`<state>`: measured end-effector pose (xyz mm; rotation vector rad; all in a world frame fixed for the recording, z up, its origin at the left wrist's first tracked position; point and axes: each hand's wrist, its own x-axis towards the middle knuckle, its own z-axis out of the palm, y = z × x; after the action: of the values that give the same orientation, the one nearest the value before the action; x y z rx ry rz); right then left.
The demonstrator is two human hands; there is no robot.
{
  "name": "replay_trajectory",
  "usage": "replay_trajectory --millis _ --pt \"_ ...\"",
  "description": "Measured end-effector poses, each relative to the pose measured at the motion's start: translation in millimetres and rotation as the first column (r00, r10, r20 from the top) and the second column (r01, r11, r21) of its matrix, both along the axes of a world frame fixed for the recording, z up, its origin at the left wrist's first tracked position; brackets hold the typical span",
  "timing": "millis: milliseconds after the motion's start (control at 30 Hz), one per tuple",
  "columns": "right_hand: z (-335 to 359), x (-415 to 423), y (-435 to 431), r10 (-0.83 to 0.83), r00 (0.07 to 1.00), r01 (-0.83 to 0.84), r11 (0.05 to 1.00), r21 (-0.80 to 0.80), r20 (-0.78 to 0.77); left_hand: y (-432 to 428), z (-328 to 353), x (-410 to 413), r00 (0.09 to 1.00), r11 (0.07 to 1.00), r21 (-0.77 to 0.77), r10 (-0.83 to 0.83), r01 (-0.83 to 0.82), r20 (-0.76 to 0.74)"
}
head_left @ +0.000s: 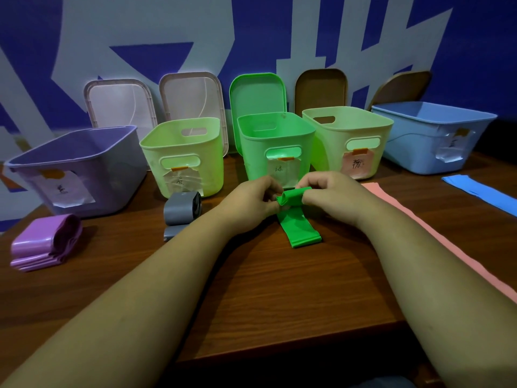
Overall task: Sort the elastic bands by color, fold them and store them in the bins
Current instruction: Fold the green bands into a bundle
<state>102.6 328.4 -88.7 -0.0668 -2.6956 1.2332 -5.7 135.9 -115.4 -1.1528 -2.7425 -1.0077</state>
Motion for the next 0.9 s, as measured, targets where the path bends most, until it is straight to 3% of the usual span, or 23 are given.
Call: replay_trajectory --millis 167,300,467,533,667,900 --pt "2 1 1 0.011 0.999 -0.013 0.999 0.037 0.05 -11 7 0 0.983 0.993 -0.056 -0.095 0.105 0.16" --pt "5 7 -1 0.093 0.98 -0.103 0.994 0.047 0.175 -11 8 4 0.961 0.999 0.013 -0.05 0.048 0.271" --pt "14 11 -2 0.068 0.98 -0.063 0.997 -0.035 0.187 -7 8 7 0.975 1.0 0.02 0.01 -0.015 0.223" --pt "14 6 -3 -0.018 0.984 0.03 0.997 -0.069 0.175 -7 8 9 0.982 1.0 0.02 0.011 -0.015 0.188" --pt "13 0 0 -0.221 0.968 0.221 0.975 0.012 0.116 -4 7 13 0.989 0.999 0.033 0.002 -0.007 0.147" --pt "3 -9 1 -0.226 0.955 0.201 0.97 0.139 0.192 -1 4 9 0.979 0.982 0.177 0.031 -0.068 0.203"
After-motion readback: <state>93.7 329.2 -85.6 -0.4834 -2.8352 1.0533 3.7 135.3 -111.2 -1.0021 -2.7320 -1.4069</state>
